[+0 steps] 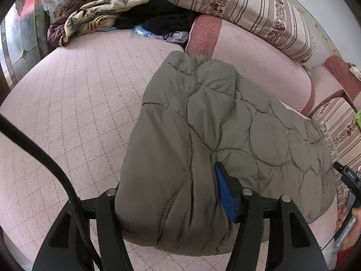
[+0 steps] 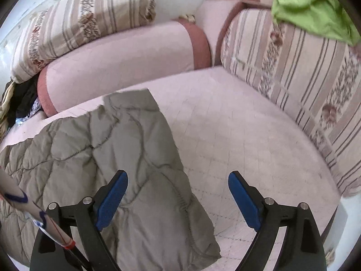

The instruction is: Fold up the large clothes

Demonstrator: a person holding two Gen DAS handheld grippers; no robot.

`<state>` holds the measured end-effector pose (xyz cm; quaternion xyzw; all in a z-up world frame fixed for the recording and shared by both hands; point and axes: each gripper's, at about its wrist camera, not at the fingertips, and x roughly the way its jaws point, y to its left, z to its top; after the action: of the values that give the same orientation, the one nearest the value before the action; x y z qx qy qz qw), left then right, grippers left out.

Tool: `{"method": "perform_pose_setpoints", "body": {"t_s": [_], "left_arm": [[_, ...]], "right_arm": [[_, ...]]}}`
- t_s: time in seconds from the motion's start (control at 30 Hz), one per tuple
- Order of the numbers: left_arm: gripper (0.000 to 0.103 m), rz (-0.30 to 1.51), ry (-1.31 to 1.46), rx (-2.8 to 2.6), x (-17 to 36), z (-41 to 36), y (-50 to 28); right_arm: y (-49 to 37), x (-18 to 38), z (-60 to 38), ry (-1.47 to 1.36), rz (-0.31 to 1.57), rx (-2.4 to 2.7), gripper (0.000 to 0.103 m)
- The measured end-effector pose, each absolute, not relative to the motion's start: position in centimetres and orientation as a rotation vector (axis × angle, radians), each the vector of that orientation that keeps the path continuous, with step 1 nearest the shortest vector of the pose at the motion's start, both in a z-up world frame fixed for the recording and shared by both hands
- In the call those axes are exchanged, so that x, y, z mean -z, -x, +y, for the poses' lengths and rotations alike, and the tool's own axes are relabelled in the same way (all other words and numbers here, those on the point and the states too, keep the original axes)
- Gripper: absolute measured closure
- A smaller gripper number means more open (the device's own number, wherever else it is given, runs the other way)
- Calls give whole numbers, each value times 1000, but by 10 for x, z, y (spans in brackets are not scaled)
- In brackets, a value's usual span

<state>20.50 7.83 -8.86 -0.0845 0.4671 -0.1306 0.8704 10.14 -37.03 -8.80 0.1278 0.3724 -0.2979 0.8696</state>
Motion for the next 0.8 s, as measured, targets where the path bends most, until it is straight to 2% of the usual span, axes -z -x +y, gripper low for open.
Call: {"method": "perform_pose_setpoints", "body": {"t_s": [0.07,0.13,0.37,0.6,0.67,0.7,0.8], "left_arm": [[38,980,218,277,89,87,-208],[31,957,260,239,87,101,-211],[30,907,320,83,80,143,-220],[30,783,182,-67,62,135,-210],[26,723,138,-90,53,131,-203],[20,686,113,-109,48,129,-199],[9,573,49,-162,36,125,-187]], "right_arm": [[-107,84,-359,-257,770,589,10],[-114,85,-347,-266,772,545,10],[-164,98,-295,-255,796,427,10],[-249,124,-226,-156,865,333,10],[-271,136,-218,-120,892,348,10],[-284,144,-216,-103,904,364,10],[-304,160,-230,-134,913,394,2]]}}
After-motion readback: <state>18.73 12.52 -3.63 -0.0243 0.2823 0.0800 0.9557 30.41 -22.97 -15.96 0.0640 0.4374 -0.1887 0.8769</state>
